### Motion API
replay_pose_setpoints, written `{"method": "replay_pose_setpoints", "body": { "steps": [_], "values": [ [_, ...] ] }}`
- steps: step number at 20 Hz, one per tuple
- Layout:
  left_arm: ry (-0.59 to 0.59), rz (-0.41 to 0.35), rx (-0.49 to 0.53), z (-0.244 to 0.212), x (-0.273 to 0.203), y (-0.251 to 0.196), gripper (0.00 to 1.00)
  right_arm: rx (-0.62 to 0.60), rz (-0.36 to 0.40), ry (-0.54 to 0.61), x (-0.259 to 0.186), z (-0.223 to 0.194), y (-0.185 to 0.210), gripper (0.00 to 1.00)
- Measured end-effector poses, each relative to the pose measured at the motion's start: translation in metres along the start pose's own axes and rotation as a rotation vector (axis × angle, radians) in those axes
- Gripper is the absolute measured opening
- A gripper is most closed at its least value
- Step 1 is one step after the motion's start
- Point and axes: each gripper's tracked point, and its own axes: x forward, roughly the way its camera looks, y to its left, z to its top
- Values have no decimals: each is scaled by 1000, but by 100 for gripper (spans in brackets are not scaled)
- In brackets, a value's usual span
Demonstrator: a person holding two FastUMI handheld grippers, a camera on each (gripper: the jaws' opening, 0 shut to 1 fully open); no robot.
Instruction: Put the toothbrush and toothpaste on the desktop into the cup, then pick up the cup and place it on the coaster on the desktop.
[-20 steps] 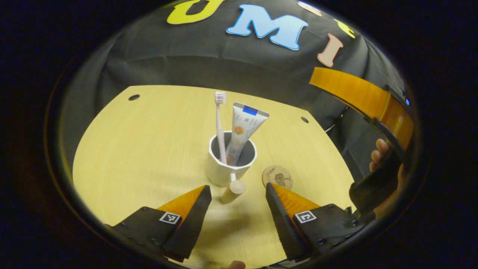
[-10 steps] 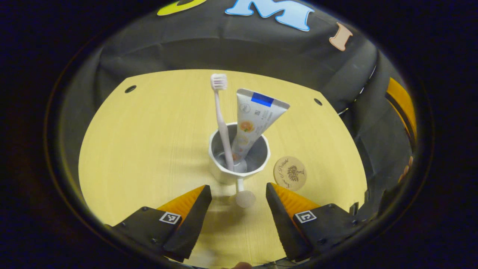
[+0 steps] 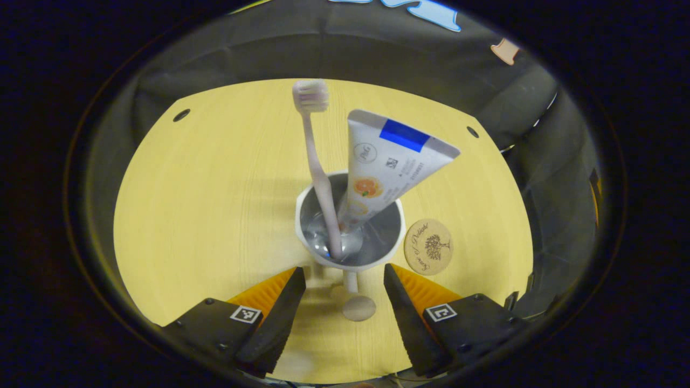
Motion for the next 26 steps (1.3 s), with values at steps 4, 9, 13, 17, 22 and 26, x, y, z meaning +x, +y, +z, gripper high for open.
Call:
{"method": "replay_pose_setpoints", "body": {
  "steps": [4,9,13,17,22,26],
  "values": [
    [47,13,13,-1,12,-2,86,8,-11,4,-5,-1,-8,87],
    [76,36,19,-2,21,-2,63,10,-19,11,-10,-4,-16,87],
    [71,56,19,-3,20,-1,41,17,-26,23,-14,-8,-23,86],
    [45,93,68,-2,18,1,35,23,-27,29,-17,-11,-27,86],
    [-1,88,64,-2,16,-6,32,28,-35,26,-25,-13,-36,87],
    [-40,70,105,2,5,-27,32,43,-36,24,-27,-13,-42,87]
  ]
}}
